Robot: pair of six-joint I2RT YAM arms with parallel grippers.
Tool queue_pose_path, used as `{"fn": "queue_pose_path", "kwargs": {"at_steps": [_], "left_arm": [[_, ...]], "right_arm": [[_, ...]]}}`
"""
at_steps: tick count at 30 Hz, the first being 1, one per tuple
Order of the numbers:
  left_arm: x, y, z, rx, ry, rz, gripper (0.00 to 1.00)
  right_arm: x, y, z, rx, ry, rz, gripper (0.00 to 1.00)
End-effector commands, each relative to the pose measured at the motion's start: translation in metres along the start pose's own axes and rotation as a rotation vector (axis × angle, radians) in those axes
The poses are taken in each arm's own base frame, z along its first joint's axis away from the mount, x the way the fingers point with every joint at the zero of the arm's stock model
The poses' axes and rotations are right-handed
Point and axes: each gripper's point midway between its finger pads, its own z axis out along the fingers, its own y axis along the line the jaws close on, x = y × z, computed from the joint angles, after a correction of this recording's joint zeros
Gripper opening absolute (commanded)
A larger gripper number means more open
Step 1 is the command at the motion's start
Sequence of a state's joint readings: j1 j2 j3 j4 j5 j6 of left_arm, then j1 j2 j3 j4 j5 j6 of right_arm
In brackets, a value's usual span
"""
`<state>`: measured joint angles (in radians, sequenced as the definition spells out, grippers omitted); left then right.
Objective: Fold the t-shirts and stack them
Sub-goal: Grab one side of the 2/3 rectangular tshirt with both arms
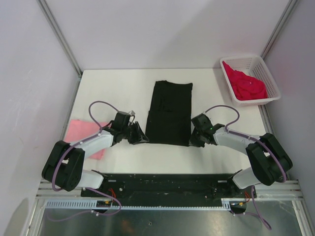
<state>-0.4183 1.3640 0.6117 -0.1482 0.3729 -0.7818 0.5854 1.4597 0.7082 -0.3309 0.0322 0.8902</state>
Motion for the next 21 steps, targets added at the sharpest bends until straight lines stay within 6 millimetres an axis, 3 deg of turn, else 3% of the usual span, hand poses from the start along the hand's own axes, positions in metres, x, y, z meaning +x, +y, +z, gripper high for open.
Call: {"fn": "queue_pose_path", "kwargs": {"at_steps": [1,8,21], "left_arm": [[-0.002,0.013,-0.005,-0.049,-0.046,0.032,0.28],[0.003,0.025,0.001,-0.087,-0.024,0.027,0.33],[-0.010,0.024,0.015,-0.101,-0.033,0.027,0.35]], "right_arm": [[0.001,-0.011,0.001,0.042,-0.012,-0.002,0.01],[0.001,-0.010,-0.002,0.034,-0.009,-0.005,0.00],[0.002,-0.011,0.000,0.032,0.000,-0.017,0.00]]}}
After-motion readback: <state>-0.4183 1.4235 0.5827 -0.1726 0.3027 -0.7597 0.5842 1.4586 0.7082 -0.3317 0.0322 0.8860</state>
